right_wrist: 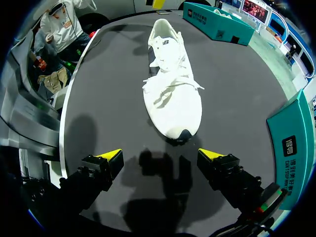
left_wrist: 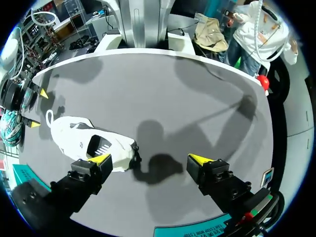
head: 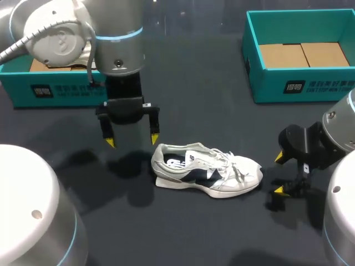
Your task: Take the shoe out of the shoebox, open the shoe tongue, remove and reinsert the insole, then place the shoe into the shoebox
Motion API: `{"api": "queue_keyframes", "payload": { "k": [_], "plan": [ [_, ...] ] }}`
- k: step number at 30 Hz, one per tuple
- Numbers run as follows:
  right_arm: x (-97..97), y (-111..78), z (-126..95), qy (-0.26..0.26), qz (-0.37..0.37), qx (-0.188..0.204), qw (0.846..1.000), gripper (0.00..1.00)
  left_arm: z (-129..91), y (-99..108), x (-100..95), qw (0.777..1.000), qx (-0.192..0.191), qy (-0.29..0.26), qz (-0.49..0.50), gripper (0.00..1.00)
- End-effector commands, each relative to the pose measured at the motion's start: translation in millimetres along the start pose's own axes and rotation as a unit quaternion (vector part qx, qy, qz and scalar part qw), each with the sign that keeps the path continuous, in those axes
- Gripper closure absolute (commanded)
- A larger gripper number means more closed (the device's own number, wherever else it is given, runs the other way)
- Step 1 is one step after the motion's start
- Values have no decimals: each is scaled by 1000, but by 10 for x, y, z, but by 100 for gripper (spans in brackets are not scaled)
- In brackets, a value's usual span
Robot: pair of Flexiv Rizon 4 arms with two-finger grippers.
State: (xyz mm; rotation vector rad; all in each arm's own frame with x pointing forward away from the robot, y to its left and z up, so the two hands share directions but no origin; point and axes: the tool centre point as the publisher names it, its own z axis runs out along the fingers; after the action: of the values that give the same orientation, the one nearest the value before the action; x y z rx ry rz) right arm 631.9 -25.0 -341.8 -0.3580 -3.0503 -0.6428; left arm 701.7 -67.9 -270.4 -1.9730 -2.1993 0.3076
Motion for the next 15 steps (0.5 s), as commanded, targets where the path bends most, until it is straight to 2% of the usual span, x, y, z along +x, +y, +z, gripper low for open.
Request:
{"api": "queue_keyframes", "payload": {
  "k": [1, 2, 3, 4, 5, 15],
  "plan": [
    [19, -4, -8, -1, 0, 0, 1000, 0, 66, -77, 157, 990, 17, -119, -76, 0],
    [19, -4, -8, -1, 0, 0, 1000, 0, 97, -71, 172, 983, 30, -141, -112, 0],
    [19, -4, -8, -1, 0, 0, 1000, 0, 120, -60, 196, 973, 55, -166, -149, 0],
    [19, -4, -8, -1, 0, 0, 1000, 0, 136, -27, 219, 962, 98, -177, -185, 0],
    [19, -4, -8, -1, 0, 0, 1000, 0, 161, 15, 244, 952, 116, -182, -217, 0],
    [19, -4, -8, -1, 0, 0, 1000, 0, 183, 33, 271, 948, 118, -181, -235, 0]
  ]
}}
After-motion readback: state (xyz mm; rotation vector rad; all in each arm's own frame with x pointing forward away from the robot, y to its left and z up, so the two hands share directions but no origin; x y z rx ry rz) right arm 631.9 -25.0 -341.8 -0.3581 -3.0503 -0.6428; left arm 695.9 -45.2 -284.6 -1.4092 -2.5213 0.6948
